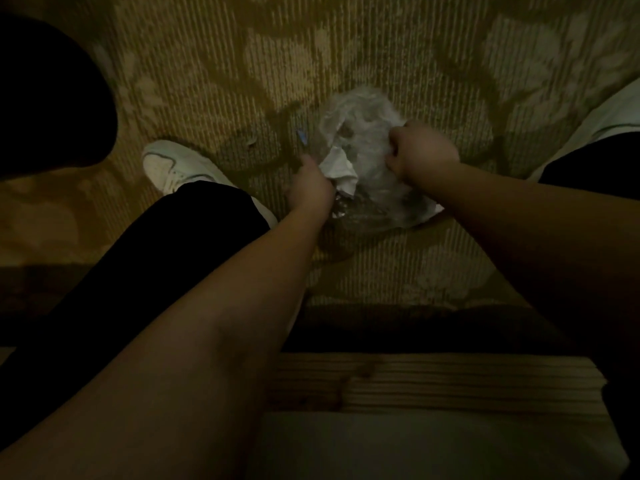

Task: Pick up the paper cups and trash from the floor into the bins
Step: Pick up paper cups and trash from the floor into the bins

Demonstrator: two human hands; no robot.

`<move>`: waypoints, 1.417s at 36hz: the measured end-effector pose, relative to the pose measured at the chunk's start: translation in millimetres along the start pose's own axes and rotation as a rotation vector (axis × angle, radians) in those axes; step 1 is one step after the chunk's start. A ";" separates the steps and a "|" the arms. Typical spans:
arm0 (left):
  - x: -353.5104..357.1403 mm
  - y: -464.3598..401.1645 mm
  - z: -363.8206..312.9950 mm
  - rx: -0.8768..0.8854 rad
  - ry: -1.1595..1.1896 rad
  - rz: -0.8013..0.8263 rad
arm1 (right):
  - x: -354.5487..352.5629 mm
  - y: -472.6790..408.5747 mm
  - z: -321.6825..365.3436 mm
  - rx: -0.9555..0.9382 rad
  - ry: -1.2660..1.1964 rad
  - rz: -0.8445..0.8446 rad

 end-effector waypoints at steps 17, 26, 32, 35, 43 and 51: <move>-34.9 -5.3 -0.2 0.097 0.261 -0.154 | -118.9 -7.6 -80.8 0.116 -0.535 -0.354; -37.4 -25.9 -22.6 0.084 0.420 -0.248 | -140.6 -25.5 -105.1 0.266 -0.599 -0.590; -48.1 -33.7 -24.9 0.089 0.266 -0.333 | -121.5 -22.5 -84.1 0.135 -0.384 -0.420; -48.9 -34.7 -23.9 0.027 0.097 -0.363 | -103.1 -25.4 -54.4 0.072 -0.201 -0.241; -49.7 -46.5 -10.7 -0.174 0.165 -0.286 | -57.6 -38.2 0.4 -0.134 -0.052 0.099; -58.8 -59.7 -12.7 -0.153 0.140 -0.284 | -60.0 -40.6 -9.8 -0.093 -0.189 -0.113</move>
Point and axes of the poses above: each hand's wrist, its own y-axis away from the middle knuckle, its own x-axis out of the palm, z = x × y, the point moved 3 cm from there along -y, towards the middle knuckle, and after that the axes turned 13 degrees about x, right-handed, at the moved point
